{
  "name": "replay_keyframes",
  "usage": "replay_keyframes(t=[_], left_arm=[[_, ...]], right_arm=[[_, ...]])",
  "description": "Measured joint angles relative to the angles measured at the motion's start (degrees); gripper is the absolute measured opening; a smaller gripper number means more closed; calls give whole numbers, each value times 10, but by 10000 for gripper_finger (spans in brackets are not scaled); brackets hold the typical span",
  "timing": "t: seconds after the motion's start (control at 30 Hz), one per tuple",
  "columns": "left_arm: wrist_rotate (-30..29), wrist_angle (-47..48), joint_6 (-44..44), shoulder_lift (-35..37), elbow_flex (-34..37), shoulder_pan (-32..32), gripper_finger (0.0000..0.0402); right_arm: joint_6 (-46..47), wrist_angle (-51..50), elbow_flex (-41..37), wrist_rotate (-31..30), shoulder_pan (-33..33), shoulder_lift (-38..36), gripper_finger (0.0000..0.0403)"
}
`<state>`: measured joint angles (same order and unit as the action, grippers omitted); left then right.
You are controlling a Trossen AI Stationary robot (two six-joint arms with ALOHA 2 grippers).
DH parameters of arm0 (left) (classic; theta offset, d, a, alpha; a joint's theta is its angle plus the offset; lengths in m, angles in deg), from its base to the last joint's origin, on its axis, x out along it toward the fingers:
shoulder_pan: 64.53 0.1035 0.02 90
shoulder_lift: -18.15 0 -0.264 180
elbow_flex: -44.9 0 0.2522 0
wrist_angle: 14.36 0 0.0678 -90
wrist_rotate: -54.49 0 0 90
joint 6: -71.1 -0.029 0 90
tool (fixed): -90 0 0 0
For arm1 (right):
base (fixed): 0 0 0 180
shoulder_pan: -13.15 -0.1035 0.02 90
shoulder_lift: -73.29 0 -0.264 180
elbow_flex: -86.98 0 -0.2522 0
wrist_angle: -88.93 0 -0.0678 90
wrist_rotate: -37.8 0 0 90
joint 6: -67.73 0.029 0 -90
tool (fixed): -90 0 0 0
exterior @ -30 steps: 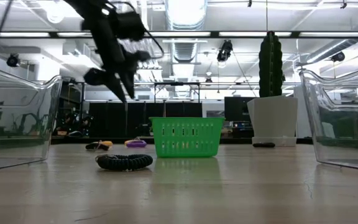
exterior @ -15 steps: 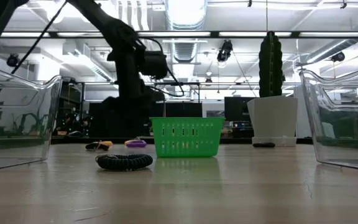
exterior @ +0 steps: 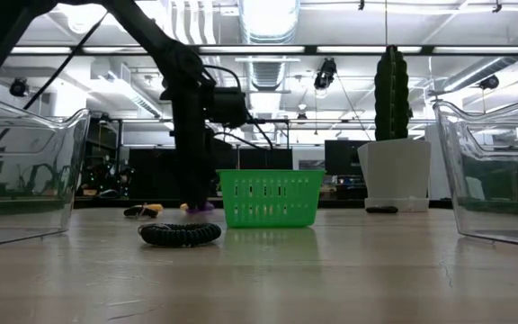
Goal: Sort spring keychains
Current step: Put the purple spring keychain into the right transparent bin
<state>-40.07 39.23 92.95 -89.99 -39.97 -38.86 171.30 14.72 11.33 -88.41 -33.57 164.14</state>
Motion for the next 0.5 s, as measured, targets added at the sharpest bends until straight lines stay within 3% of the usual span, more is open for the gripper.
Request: replay_keyframes(t=[0.2,0.37,0.5], left_arm=[[-4,-5,-50,-10,0,-4,83],[-10,-3,-51,-15,0,-3,18],[-1,5,-35,-6,0,-2,7]], right_arm=[[0,0,0,0,0,0,237],[0,1,0,0,2,0,233],[0,11,0,0,2,0,233]])
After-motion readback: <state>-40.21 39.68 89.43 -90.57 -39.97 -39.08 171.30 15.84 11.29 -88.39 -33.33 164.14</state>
